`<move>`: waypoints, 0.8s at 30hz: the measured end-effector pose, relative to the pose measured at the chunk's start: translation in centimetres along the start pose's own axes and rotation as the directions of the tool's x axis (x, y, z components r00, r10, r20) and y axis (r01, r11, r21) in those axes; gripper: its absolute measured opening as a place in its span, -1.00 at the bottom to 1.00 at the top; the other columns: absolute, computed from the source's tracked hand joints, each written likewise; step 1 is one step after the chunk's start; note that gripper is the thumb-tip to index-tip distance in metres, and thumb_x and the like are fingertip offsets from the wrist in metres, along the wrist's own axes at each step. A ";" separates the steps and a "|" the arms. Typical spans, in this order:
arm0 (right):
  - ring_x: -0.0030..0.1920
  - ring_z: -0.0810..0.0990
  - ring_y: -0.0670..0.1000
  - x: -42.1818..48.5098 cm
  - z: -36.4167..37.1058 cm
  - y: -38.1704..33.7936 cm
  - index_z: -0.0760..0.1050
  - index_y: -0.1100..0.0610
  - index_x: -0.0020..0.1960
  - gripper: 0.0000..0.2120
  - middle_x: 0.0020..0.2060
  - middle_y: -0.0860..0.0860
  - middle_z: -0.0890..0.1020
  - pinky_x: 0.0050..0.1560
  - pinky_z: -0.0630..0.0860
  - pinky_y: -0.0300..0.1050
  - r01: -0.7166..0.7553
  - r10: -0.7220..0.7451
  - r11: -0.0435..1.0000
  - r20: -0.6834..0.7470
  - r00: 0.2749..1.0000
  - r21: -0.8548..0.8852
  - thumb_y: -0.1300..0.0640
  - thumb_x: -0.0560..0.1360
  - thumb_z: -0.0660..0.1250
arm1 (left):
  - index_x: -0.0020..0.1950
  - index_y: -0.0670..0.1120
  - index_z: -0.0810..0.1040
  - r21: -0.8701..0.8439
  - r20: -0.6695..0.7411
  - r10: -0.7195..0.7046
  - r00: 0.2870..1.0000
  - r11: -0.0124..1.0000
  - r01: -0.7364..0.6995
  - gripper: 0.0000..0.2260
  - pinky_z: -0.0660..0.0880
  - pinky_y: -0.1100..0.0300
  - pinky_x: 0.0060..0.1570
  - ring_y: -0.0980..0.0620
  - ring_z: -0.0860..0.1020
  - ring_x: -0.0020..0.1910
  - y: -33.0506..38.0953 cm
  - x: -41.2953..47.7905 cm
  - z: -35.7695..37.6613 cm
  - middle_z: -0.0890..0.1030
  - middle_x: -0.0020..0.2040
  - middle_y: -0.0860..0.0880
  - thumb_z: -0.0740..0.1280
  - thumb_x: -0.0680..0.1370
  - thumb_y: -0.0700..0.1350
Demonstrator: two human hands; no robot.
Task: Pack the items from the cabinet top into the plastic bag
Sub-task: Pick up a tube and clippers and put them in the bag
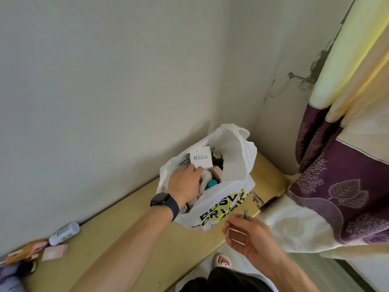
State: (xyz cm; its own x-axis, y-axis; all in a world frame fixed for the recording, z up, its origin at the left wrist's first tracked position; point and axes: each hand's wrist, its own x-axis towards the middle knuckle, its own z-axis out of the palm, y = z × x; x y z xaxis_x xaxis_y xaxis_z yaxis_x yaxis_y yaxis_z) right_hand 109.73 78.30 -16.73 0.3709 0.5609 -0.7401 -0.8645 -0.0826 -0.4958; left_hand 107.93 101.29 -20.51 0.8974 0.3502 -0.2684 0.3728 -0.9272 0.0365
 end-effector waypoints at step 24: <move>-0.17 0.62 0.08 18.3 10.6 -4.6 0.60 0.24 -0.05 -0.85 -0.13 0.13 0.66 -0.31 0.53 -0.18 0.203 -0.119 -0.269 0.242 0.963 -0.942 0.18 0.45 0.35 | -0.19 -0.06 0.65 -0.853 0.098 -0.528 0.843 0.392 0.344 -0.68 0.41 0.17 -0.22 0.01 0.55 -0.23 -4.6 -8.4 -3.4 0.68 -0.15 0.11 0.20 0.60 0.04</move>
State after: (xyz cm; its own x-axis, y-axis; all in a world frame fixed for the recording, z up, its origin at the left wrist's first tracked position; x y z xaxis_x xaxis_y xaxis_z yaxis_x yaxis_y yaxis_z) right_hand 116.90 97.67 -23.17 0.3783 0.7492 -0.5437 0.6271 -0.6395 -0.4448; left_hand 99.41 103.08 -15.18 0.5369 0.7723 -0.3396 0.6564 -0.1295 0.7432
